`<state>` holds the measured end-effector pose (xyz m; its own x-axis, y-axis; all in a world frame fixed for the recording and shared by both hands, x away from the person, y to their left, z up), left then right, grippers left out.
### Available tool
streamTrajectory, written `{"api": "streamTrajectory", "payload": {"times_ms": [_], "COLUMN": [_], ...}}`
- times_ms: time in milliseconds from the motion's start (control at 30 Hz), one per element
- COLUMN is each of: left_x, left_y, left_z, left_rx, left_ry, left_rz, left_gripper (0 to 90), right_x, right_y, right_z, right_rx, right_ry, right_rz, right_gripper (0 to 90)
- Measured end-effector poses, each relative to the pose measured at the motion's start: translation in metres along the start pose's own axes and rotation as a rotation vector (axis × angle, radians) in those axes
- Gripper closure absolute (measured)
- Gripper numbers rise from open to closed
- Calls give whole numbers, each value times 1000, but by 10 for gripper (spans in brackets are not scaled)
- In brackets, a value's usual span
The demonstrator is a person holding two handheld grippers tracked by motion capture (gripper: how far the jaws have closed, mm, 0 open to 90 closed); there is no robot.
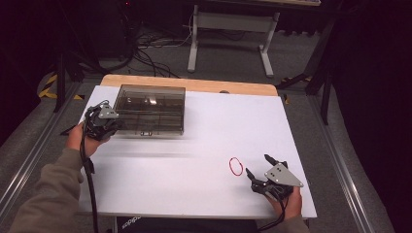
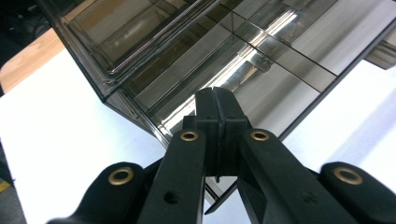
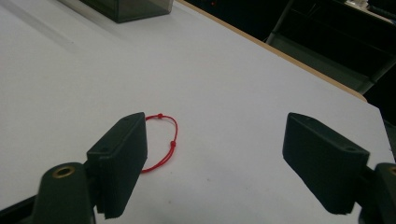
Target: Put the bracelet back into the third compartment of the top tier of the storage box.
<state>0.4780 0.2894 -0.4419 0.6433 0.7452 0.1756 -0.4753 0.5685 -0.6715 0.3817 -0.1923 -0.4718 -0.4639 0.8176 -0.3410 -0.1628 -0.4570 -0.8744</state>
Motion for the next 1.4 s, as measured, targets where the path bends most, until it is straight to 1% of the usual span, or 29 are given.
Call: {"api": "streamTrajectory", "payload": {"times_ms": [133,200,267,300,367,500,567,633,733,767,800,900,1000,1067,1200,1233,1267,1300,1367,1400], "left_x": [-1,-2,-2,-1,-2,-1,-1,-2,-1,-1,-1,-2,-2,-3,-7,-7,-8,-9,-10,-10], "left_y": [0,1,0,1,1,2,3,4,4,4,4,5,6,5,4,3,1,0,-2,-2], "left_z": [0,1,1,1,1,2,2,3,3,3,3,4,5,4,5,7,9,11,13,14], "left_rx": [-2,7,4,3,-3,-1,-4,2,-4,-2,-2,4,-2,-6,-17,-19,-30,-34,-43,-47], "left_ry": [2,0,-3,-3,1,-4,1,0,0,-2,-1,3,-2,0,9,2,8,3,4,-3], "left_rz": [-1,-11,-9,-18,-10,-17,-3,-7,-4,-10,-4,-6,-9,0,-1,-14,-12,-23,-21,-25], "left_gripper": [896,897,896,897,897,896,896,896,896,896,896,896,895,895,894,895,892,891,891,891], "right_x": [0,0,0,0,0,0,0,1,1,1,1,1,1,1,2,1,1,1,1,1], "right_y": [0,0,0,0,0,0,0,0,0,0,0,0,0,0,0,0,0,0,0,0], "right_z": [0,0,0,0,0,0,0,0,0,0,0,0,0,0,0,0,0,-1,0,0], "right_rx": [0,1,1,1,1,1,2,2,3,4,4,4,3,3,3,3,3,3,2,3], "right_ry": [0,-1,0,-1,-1,-1,-1,-3,-2,-4,-3,-3,-2,-2,-4,-5,-4,-4,-4,-4], "right_rz": [4,3,2,1,4,5,4,4,6,6,8,8,9,10,11,11,10,9,10,10], "right_gripper": [231,231,232,234,234,234,234,233,233,233,233,234,234,233,234,235,235,235,235,235]}}
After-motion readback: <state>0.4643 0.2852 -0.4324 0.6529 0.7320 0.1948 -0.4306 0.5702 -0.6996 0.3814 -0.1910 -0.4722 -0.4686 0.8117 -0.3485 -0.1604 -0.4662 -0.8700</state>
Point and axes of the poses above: each handheld gripper's, and its own axes: z roughly backward along the jaws, y roughly out of its underside, x roughly to its left, the point moved 7 cm from there along -z, roughly forward along the jaws, and after that the axes turned 5 degrees about y, right-handed, at the moved point
